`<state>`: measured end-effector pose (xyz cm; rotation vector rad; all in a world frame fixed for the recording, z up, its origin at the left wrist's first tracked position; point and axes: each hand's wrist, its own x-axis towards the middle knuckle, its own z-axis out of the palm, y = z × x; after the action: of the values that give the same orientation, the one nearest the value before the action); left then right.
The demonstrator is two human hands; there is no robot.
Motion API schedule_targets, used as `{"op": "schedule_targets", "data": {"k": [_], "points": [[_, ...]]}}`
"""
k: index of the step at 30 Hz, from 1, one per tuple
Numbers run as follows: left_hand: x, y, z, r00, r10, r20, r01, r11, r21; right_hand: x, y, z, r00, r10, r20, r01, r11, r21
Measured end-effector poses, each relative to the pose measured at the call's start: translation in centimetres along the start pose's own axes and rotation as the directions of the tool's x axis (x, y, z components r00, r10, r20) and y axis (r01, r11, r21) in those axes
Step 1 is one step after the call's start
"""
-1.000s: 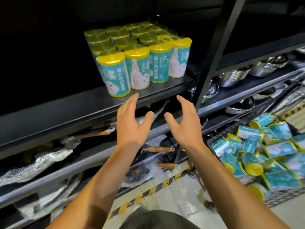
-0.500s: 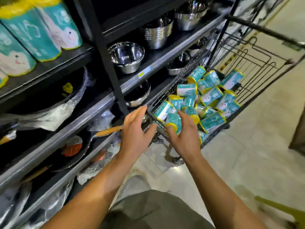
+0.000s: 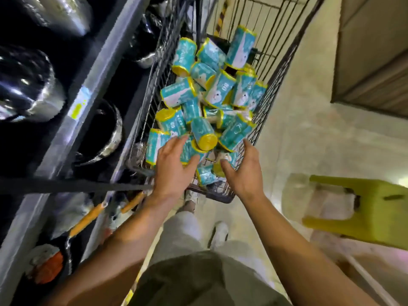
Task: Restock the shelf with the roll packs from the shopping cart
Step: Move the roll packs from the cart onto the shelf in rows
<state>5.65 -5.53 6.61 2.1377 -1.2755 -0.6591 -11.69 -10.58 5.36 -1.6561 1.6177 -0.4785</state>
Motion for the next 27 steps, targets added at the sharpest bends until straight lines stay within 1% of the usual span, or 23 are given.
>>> {"op": "schedule_targets", "data": {"k": [4, 7, 9, 11, 14, 17, 20, 22, 23, 27], "points": [[6.3, -2.4, 2.7, 0.994, -0.004, 0.11, 0.005, 1.0, -0.01, 4.9, 0.7, 3.9, 0.985, 0.167, -0.037, -0.162, 0.981, 0.107], [10.3, -4.3, 4.6, 0.981, -0.038, 0.188, 0.039, 0.999, 0.0, 8.3, 1.4, 6.4, 0.953, 0.288, -0.09, -0.266, 0.943, 0.201], [12.5, -5.4, 6.1, 0.953, -0.132, 0.274, 0.137, 0.991, 0.001, 10.2, 2.2, 7.5, 0.917, 0.377, -0.132, -0.333, 0.905, 0.266], [14.4, -6.5, 7.9, 0.91, -0.242, 0.336, 0.254, 0.967, 0.008, 11.7, 3.3, 8.6, 0.873, 0.461, -0.159, -0.398, 0.862, 0.315], [16.3, -7.1, 10.4, 0.844, -0.362, 0.396, 0.399, 0.917, -0.011, 13.4, 4.4, 10.1, 0.808, 0.581, -0.093, -0.526, 0.784, 0.332], [17.9, -7.0, 13.0, 0.789, -0.46, 0.408, 0.514, 0.857, -0.027, 14.0, 5.4, 11.5, 0.772, 0.631, -0.071, -0.573, 0.74, 0.351], [19.1, -7.1, 15.0, 0.722, -0.557, 0.411, 0.625, 0.779, -0.041, 14.4, 6.0, 12.3, 0.747, 0.653, -0.126, -0.587, 0.736, 0.337], [19.7, -7.2, 15.7, 0.709, -0.573, 0.411, 0.638, 0.77, -0.027, 14.8, 6.3, 12.9, 0.731, 0.668, -0.139, -0.601, 0.727, 0.332], [20.0, -7.4, 15.9, 0.716, -0.567, 0.407, 0.632, 0.774, -0.032, 15.1, 6.4, 13.2, 0.722, 0.674, -0.156, -0.605, 0.725, 0.33], [19.7, -7.8, 15.1, 0.714, -0.543, 0.442, 0.661, 0.731, -0.17, 15.4, 6.3, 13.7, 0.711, 0.654, -0.259, -0.574, 0.752, 0.325]]}}
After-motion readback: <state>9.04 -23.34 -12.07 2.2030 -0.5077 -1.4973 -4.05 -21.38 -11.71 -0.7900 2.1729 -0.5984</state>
